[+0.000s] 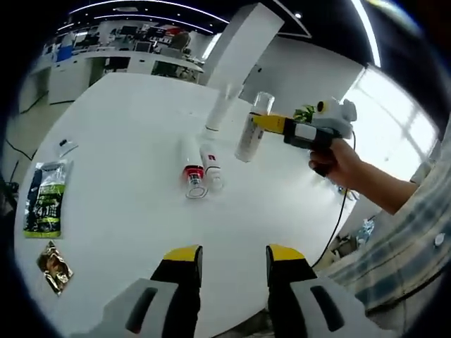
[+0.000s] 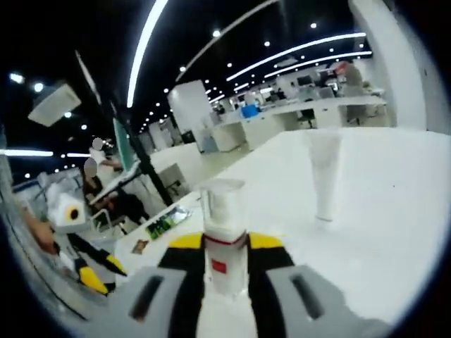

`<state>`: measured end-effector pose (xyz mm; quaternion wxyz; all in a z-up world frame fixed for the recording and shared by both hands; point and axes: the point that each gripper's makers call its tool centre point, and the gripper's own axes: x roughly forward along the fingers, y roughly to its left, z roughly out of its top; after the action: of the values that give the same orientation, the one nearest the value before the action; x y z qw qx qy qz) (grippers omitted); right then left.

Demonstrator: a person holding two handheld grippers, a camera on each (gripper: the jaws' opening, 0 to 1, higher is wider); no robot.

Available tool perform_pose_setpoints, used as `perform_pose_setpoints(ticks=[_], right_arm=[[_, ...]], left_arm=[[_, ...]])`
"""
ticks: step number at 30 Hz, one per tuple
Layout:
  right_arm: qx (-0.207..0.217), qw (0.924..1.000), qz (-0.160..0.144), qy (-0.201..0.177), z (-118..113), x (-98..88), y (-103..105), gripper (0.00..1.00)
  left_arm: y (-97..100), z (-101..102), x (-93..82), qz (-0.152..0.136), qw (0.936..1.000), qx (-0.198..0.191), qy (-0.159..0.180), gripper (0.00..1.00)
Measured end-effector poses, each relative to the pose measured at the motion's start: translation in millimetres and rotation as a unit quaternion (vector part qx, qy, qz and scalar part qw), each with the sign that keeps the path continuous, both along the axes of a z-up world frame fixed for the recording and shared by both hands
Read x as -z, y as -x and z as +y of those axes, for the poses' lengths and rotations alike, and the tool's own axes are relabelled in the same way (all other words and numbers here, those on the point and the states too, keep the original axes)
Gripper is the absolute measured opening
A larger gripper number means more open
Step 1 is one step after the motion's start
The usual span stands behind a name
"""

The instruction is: Arrange the skincare products in the storage area until every visible bottle or jar stands upright without overlapping.

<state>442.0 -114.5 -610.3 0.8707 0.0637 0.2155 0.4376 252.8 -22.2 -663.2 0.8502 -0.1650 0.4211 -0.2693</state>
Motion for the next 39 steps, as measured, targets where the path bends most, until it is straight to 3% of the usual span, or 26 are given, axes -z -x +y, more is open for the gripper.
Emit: perform_pose_setpoints(ticks=[10, 15, 21, 22, 28, 39], right_arm=[[0.057, 0.9971, -0.043, 0.024, -10.1, 20.1, -53.7, 0.2], [0.086, 0.9921, -0.082, 0.041, -12.8, 33.3, -77.7, 0.2], [0.11, 0.9879, -0.098, 0.051, -14.3, 47.6, -89.9, 0.2], [0.114, 0.9843, -0.119, 0.064, -16.2, 48.1, -93.2, 0.2], [0.115, 0.9784, -0.154, 0.076, -14.7, 58.7, -95.5, 0.2], [0.152, 0.9734, -0.159, 0.063, -25.3, 70.0, -111.5, 0.2]], left_arm=[[12.6, 19.9, 4.3, 0.022, 0.9995, -0.02, -0.011, 0.37], [17.7, 36.1, 7.4, 0.035, 0.9984, -0.042, -0.015, 0.37], [26.8, 45.2, 11.0, 0.05, 0.9973, -0.049, -0.024, 0.37], [28.3, 47.4, 11.2, 0.053, 0.997, -0.05, -0.026, 0.37], [31.7, 54.0, 12.4, 0.065, 0.9963, -0.041, -0.04, 0.37], [30.0, 61.5, 12.0, 0.069, 0.9956, -0.035, -0.053, 0.37]])
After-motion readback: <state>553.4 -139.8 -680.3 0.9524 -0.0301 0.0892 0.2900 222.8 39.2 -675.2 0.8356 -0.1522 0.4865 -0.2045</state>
